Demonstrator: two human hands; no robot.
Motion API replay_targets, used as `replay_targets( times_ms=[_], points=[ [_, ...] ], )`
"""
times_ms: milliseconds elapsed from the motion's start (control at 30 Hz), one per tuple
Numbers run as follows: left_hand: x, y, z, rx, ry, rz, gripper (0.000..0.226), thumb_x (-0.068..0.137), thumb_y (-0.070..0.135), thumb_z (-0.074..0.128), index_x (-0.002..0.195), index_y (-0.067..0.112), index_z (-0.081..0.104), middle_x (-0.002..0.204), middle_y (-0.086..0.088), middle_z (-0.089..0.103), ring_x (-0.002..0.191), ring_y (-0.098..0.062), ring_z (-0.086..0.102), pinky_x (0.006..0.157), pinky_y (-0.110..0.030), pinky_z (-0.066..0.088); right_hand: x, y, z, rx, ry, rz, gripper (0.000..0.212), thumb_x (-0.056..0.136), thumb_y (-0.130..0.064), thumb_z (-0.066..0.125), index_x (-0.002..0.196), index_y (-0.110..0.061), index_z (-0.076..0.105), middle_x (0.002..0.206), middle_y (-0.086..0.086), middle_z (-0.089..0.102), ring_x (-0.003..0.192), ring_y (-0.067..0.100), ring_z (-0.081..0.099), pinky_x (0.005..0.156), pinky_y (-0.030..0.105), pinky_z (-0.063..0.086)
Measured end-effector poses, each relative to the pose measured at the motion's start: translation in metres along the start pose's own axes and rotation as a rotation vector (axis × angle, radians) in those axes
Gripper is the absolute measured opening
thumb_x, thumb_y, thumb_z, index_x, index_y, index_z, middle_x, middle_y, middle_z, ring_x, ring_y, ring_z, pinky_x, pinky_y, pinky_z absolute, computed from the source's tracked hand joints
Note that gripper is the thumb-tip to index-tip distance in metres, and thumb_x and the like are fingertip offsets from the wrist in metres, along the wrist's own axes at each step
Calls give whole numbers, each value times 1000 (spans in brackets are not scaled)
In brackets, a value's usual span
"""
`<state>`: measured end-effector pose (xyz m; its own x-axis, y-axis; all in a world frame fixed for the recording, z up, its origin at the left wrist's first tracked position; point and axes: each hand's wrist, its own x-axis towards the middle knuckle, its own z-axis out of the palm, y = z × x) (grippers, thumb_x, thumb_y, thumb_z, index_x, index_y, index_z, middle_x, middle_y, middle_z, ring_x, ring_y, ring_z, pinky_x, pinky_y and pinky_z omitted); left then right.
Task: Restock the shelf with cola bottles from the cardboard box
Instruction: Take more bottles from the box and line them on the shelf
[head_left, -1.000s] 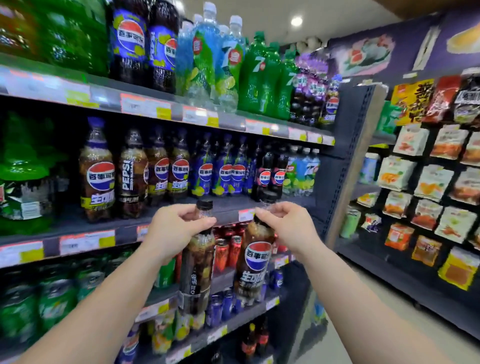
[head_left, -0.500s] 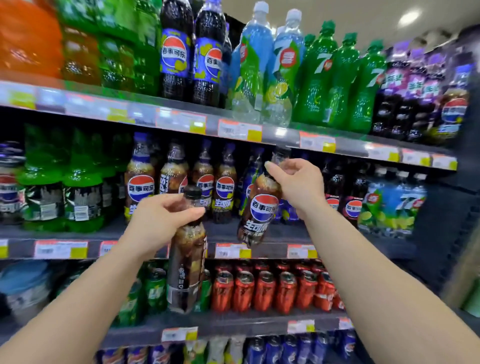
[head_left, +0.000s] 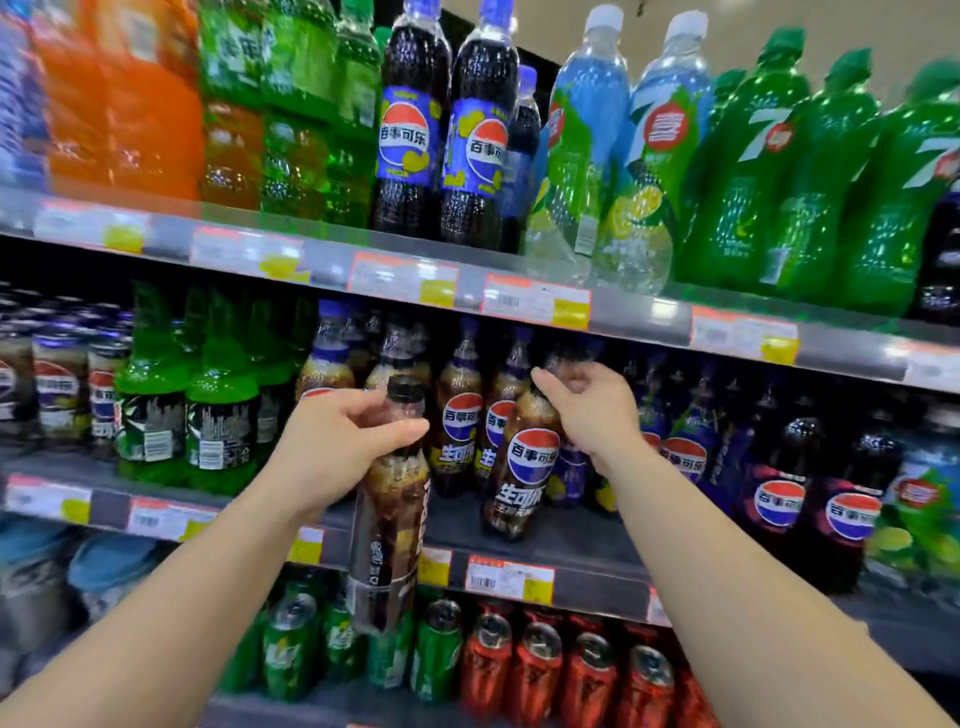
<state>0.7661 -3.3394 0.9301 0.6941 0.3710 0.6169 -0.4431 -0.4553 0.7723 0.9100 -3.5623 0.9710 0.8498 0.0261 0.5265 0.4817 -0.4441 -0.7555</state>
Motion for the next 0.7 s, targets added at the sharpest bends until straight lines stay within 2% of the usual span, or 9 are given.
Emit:
replay_targets(
  times_ms=[67,167,233,300,367,433,567,633,700],
  points=[
    [7,4,5,2,11,19,19,65,32,85,57,35,67,55,22,62,53,10,52,52,-3,39,11,2,3,-11,-59,-14,53,76,-57,68,109,-15,67,102,2,71,89,17,65,74,28,48],
    [18,16,14,-1,57,28,25,67,30,84,52,31,63,54,17,58,53,5,47,50,-5,37,19,5,8,10,-101,-19,44,72,-61,68,96,-24,65,92,-6,71,86,15,67,75,31,53],
    [28,25,21,-22,66,24,13,68,31,83,69,24,72,63,16,65,58,4,53,58,-8,41,19,6,10,15,-110,-25,42,69,-65,67,91,-29,63,85,-13,69,84,13,66,70,30,51],
    [35,37,29,-23,81,48,19,71,31,81,83,17,75,72,13,69,63,3,57,63,-12,43,18,6,12,22,-134,-28,48,64,-71,64,91,-31,63,85,-14,70,83,12,67,73,33,54],
    [41,48,38,-34,86,94,6,74,26,78,76,21,74,65,15,69,58,6,56,58,-9,42,18,5,13,45,-162,-38,57,58,-74,62,94,-30,65,88,-11,71,84,13,68,79,38,56],
    [44,54,45,-9,79,130,6,76,25,77,74,21,74,66,13,70,59,4,57,58,-10,44,15,5,14,80,-178,-45,62,53,-76,60,93,-30,65,88,-10,72,84,12,68,81,40,57],
    [38,45,59,68,-40,173,12,79,24,74,91,26,75,81,18,74,73,6,63,69,-10,47,5,13,12,126,-188,-50,50,54,-74,61,89,-38,61,90,-11,72,86,10,68,84,40,56],
    [36,35,64,83,-30,136,17,80,25,73,97,26,74,85,19,74,80,6,65,74,-12,47,-2,21,11,145,-194,-37,50,61,-68,65,99,-36,62,90,-13,69,87,9,67,84,38,55],
    [37,27,65,85,1,72,19,79,30,74,97,25,74,86,18,73,81,5,65,75,-14,47,-8,29,9,171,-202,-7,59,69,-62,69,115,-26,61,93,-16,66,89,5,64,80,29,52]
  ],
)
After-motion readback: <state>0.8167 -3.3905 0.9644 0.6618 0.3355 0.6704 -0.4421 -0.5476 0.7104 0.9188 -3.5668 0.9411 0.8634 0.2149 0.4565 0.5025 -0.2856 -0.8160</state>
